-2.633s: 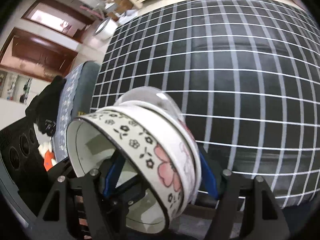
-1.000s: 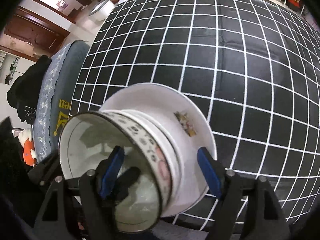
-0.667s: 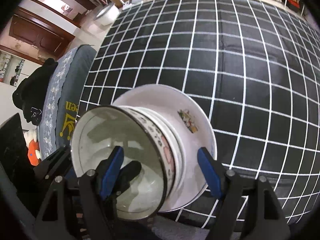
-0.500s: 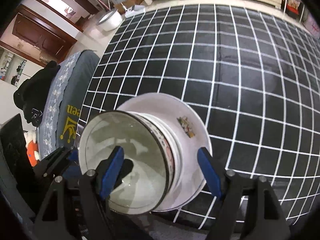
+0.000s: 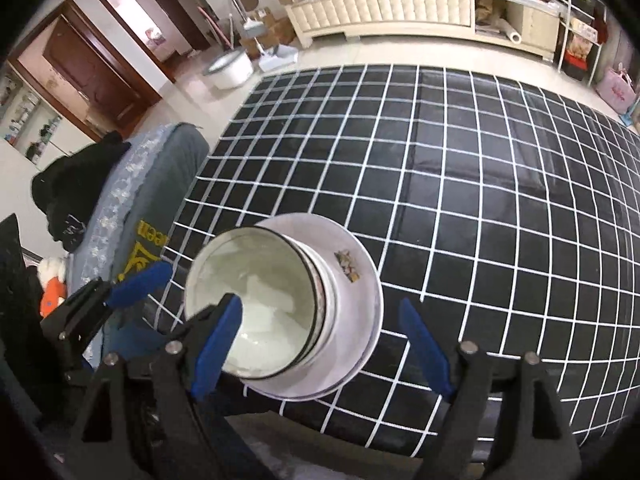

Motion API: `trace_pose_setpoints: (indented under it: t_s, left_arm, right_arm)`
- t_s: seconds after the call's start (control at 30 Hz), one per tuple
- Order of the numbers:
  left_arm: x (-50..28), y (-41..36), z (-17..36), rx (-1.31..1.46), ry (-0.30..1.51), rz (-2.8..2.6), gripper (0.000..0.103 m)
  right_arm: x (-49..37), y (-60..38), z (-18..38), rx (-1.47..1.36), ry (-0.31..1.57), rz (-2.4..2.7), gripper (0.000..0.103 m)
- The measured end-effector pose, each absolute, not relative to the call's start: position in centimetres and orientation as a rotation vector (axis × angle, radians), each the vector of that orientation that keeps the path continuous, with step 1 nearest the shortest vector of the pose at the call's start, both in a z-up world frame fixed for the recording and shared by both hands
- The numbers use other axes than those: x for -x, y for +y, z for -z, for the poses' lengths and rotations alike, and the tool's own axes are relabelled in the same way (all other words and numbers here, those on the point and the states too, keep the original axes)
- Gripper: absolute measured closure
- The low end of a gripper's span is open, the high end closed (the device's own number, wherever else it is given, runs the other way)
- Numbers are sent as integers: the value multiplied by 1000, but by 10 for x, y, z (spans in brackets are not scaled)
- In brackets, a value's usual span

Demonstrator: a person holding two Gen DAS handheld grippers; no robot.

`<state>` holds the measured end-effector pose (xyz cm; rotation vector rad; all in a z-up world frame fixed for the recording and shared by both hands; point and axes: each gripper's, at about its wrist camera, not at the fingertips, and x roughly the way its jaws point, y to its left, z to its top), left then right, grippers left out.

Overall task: Organize plates and bowls
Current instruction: 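Open both grippers and withdraw from the bowls on the plate stack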

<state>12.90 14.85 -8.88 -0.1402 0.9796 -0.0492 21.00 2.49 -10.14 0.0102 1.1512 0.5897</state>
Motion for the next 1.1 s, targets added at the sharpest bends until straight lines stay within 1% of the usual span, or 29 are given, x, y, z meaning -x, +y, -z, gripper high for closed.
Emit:
trace_pose_setpoints:
  t_s: [0.17,0.37,0.77,0.9,0.97,1.1]
  left_arm:
    - [-117,138,62,72,899,7,34]
    - [-102,126,45,49,844,-16,34]
    - [-53,108,22,79,698,-66,34]
    - [-38,102,24,89,683,-91,24]
    - [-26,98,24,95,667,-81,24]
    - [-2,87,22,61,637,-81,24]
  right_arm:
    - [-199,7,84,-23,1075,-563,13]
    - [-174,-19,61,-44,938,-511,13]
    - [-117,-55,49,16,782,-388,12]
    - [-98,-62,48,62,732,-366,3]
    - [-88,-66,50,65,718,-362,0]
    - [-72,-70,53,76,702,-353,0]
